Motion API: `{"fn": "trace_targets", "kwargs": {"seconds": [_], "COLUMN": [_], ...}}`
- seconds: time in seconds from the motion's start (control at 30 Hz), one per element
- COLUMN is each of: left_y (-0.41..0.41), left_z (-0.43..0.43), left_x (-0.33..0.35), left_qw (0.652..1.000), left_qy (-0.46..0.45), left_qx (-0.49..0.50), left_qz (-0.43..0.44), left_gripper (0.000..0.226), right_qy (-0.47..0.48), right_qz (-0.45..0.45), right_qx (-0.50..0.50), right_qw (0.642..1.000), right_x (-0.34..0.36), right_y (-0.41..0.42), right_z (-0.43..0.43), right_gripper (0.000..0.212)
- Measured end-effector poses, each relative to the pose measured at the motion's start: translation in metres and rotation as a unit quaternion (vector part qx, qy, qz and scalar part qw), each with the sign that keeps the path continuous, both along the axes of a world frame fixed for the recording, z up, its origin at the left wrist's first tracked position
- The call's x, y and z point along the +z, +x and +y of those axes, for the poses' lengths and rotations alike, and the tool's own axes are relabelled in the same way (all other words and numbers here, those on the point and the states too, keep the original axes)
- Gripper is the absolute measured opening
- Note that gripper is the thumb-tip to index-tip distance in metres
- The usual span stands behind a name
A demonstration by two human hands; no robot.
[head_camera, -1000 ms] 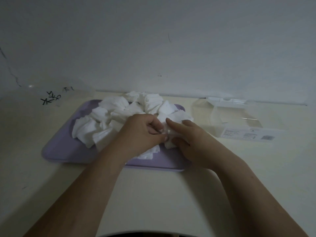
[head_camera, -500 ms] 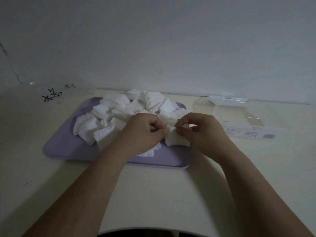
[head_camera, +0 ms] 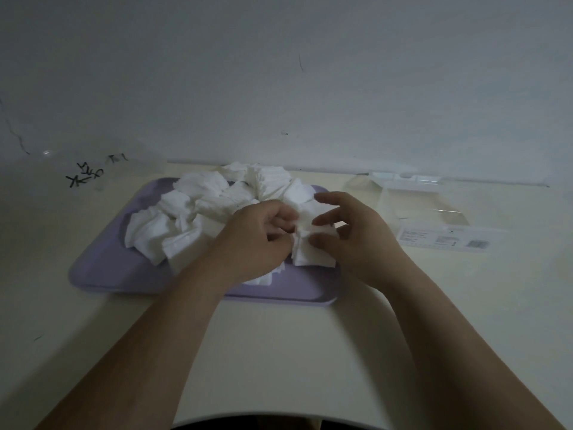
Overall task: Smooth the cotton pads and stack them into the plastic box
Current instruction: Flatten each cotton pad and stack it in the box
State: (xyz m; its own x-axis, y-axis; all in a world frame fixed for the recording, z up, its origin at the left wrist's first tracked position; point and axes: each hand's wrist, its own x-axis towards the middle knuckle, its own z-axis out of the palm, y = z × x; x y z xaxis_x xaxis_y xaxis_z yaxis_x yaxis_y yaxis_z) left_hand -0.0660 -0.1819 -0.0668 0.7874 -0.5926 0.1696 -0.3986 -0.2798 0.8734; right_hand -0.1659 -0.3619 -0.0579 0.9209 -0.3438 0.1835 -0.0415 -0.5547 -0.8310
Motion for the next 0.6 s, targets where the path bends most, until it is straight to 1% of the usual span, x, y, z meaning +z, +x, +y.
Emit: {"fn": "trace_targets", "kwargs": {"seconds": [0.03, 0.1, 0.13, 0.17, 0.23, 0.33, 0.4, 0.47, 0.6], "left_y": [-0.0004, -0.0009, -0.0016, -0.0018, 0.0002, 0.0033, 0.0043, 0.0034, 0.0033], "left_z": [0.0000, -0.0005, -0.0007, -0.0012, -0.0011, 0.0008, 0.0005, -0.0006, 0.0008], "left_x": [-0.0003, -0.0016, -0.0017, -0.0023, -0.0036, -0.0038, -0.0034, -0.0018, 0.0004], "left_qw": [1.000, 0.999, 0.999, 0.999, 0.999, 0.998, 0.993, 0.990, 0.993], "left_qy": [-0.003, 0.015, 0.028, 0.034, 0.027, 0.036, 0.066, 0.071, 0.039], "left_qx": [-0.015, -0.034, -0.032, -0.026, -0.018, -0.033, -0.039, -0.027, -0.025], "left_qz": [0.020, 0.016, 0.003, -0.009, -0.022, -0.046, -0.091, -0.119, -0.110], "left_gripper": [0.044, 0.067, 0.072, 0.072, 0.068, 0.065, 0.050, 0.033, 0.019], "right_qy": [0.006, 0.010, 0.010, 0.010, 0.003, -0.050, -0.076, -0.079, -0.078], "right_qz": [-0.005, -0.017, -0.021, -0.023, -0.024, -0.006, 0.007, 0.004, -0.001], "right_qx": [-0.004, -0.008, -0.005, 0.001, 0.020, 0.031, 0.022, 0.021, 0.047], "right_qw": [1.000, 1.000, 1.000, 1.000, 1.000, 0.998, 0.997, 0.997, 0.996], "right_x": [0.0002, 0.0002, 0.0002, 0.0006, 0.0016, 0.0010, -0.0005, -0.0009, -0.0015], "right_y": [-0.0007, -0.0014, -0.0015, -0.0019, -0.0024, -0.0020, -0.0013, -0.0011, -0.0019], "right_z": [0.0000, -0.0003, -0.0006, -0.0007, -0.0004, -0.0017, -0.0013, -0.0008, -0.0019], "right_gripper": [0.056, 0.064, 0.068, 0.071, 0.073, 0.063, 0.056, 0.055, 0.058]}}
